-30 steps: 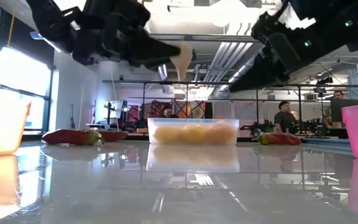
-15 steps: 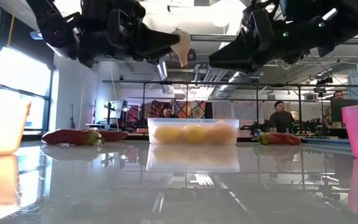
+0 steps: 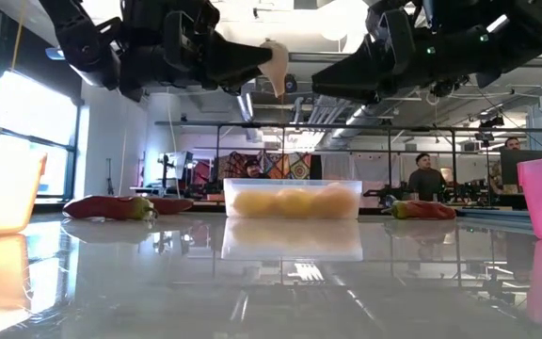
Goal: Sort produce into baskets
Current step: Put the garlic into the pink bin
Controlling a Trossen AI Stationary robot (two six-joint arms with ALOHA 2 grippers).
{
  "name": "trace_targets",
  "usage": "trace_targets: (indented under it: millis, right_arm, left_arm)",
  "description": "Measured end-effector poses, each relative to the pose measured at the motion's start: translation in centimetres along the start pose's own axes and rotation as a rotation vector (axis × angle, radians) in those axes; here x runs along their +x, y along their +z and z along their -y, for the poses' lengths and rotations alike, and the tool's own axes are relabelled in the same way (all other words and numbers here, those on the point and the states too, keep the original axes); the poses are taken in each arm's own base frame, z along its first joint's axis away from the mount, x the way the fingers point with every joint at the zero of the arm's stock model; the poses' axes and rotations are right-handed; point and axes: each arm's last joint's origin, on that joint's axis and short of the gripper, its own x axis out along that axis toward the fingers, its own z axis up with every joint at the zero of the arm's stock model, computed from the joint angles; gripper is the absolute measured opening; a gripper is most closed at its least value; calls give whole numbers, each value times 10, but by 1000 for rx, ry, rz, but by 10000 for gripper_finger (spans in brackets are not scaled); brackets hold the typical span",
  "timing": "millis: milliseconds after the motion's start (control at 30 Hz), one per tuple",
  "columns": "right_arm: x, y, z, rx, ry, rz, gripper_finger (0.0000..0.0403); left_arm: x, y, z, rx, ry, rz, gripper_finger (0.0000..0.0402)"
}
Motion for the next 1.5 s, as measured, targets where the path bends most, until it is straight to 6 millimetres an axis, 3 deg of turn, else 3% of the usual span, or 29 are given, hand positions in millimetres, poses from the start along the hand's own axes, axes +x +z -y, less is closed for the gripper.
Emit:
trace_targets:
  millis: [300,667,1133,1500]
  right_arm:
    - [8,-2,-4,-39,25,52,160]
    - [11,3,-9,-28,40,60,229]
    - [18,16,-10,78,72,38,232]
    - [53,11,-17,69,117,-18,231]
  left_arm:
    - [2,1,3,3,-12,8,92]
    - [2,1,4,4,-13,9,92]
    - [6,7,14,38,-45,52,92]
    - [7,8,16,49,-46,57,93]
